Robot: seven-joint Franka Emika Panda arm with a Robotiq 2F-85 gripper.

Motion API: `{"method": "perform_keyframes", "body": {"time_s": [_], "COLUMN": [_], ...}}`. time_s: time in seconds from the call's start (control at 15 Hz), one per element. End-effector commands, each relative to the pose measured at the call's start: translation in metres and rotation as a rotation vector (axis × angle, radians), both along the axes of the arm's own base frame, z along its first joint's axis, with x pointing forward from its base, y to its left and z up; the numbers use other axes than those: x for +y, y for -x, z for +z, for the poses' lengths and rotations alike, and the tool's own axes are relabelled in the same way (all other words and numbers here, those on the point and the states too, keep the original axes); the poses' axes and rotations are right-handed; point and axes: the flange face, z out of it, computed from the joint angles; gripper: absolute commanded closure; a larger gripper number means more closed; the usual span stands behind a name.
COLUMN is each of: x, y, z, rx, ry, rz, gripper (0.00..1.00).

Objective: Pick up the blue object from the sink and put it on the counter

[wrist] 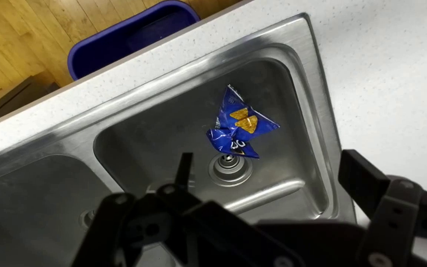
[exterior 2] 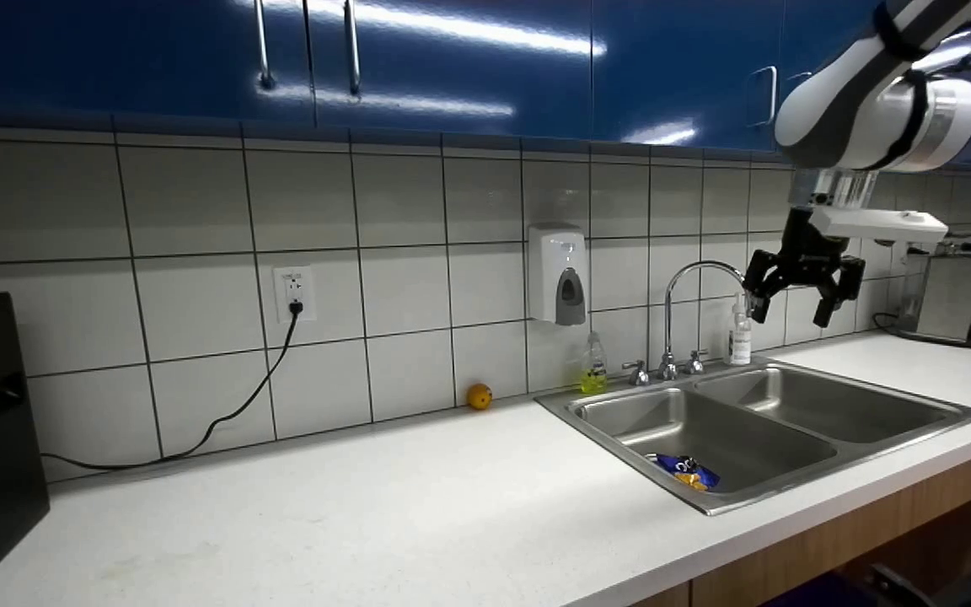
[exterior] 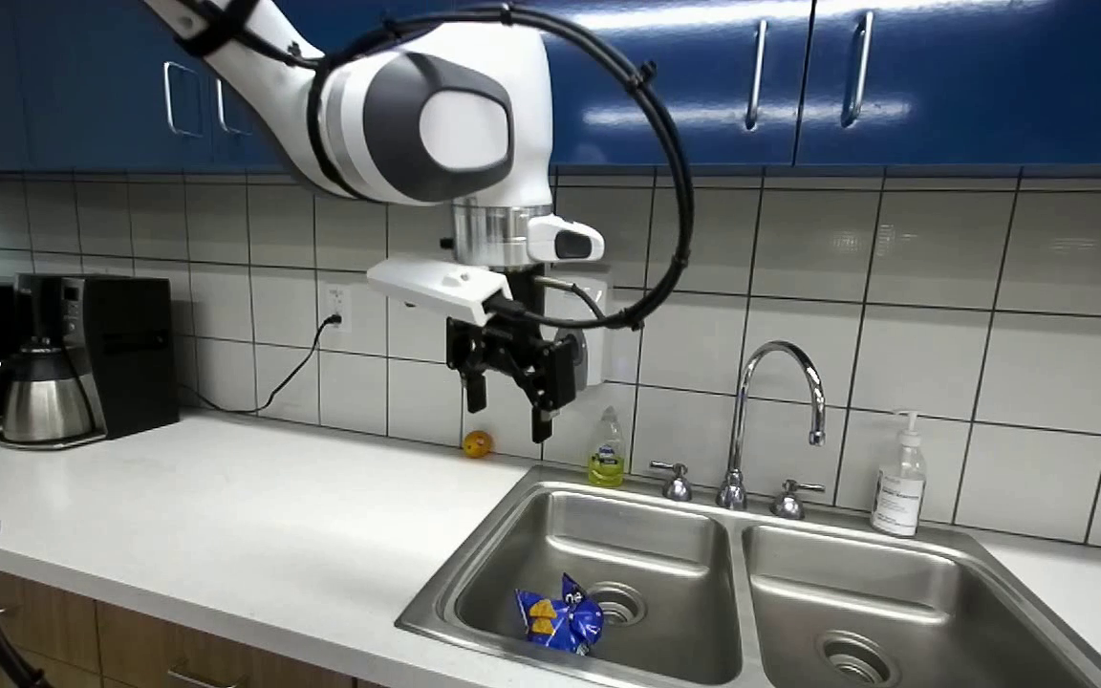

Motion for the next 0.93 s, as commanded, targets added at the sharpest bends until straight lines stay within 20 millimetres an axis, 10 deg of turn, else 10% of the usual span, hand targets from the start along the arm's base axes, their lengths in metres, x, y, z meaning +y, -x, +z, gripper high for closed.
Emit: {"method": "perform_keyframes", "body": {"time_s": [0.0,0.87], "x": [-0.015,-0.023], "y": [-0.033,-0.140], "z": [-0.046,-0.182], "rx": [0.008,0.020], "ry": [0.004,-0.014], "rz": [-0.064,-0.198], "gripper": [0.00,0.00]}}
